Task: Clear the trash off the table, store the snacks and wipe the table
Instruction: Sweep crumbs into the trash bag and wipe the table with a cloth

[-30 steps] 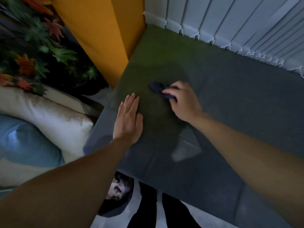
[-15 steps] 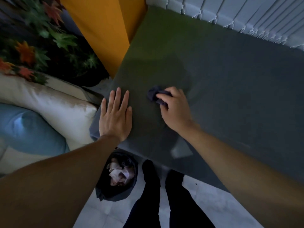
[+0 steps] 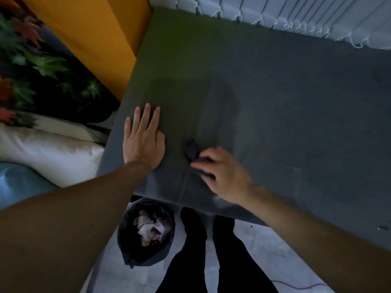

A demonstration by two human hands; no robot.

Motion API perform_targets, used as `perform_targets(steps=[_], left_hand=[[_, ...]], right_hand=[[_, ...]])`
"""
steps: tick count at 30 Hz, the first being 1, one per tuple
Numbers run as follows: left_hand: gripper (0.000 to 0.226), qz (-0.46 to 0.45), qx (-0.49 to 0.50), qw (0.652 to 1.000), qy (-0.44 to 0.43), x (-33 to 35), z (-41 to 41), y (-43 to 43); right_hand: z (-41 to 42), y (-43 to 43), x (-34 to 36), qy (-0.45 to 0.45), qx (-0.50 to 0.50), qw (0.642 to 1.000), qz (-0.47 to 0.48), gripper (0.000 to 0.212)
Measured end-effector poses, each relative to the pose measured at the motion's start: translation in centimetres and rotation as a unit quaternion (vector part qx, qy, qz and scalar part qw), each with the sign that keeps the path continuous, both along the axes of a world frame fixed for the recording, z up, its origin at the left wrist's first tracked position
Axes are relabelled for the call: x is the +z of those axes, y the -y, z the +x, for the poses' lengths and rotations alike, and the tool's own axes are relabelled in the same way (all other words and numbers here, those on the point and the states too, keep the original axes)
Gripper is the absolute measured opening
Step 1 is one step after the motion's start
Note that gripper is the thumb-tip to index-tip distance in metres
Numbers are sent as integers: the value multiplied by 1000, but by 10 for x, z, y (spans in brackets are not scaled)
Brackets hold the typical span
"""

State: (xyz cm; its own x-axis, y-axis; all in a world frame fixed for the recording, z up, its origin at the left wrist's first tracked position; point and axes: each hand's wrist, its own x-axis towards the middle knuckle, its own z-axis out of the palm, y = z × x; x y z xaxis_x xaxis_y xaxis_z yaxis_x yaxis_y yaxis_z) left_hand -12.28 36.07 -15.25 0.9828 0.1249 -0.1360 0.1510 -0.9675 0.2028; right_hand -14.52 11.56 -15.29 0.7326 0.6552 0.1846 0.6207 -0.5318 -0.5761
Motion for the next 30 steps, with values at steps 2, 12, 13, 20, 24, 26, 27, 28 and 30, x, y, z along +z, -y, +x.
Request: perform_targets(steps=[2, 12, 13, 20, 24, 26, 27, 28, 30], left_hand=[[62, -1, -22, 1000, -7, -1, 12, 11], [68, 15, -79, 997, -3, 1, 57, 68], [66, 14, -80, 997, 1, 1, 62, 75], [59, 4, -70, 998, 2, -3, 103, 108], [61, 21, -42, 999, 6, -12, 107, 119], [64, 38, -46, 998, 10, -15, 106, 119], [65, 40, -48, 998, 11, -15, 107, 119], [66, 40, -46, 998, 10, -15, 107, 118], [67, 45, -44, 998, 11, -15, 107, 118]], right_hand=[[2, 19, 2, 3, 65, 997, -31, 29], [45, 54, 2, 28, -102, 994, -21, 25], [48, 61, 4, 30, -58, 997, -31, 23], [99, 91, 0, 31, -335, 940, -46, 27], [89, 92, 2, 38, -125, 991, -34, 30], [112, 103, 4, 50, -102, 992, -63, 27], [129, 108, 4, 64, -135, 986, -70, 25], [149, 109, 3, 68, -195, 976, -68, 25], [180, 107, 2, 50, -325, 943, -55, 25]])
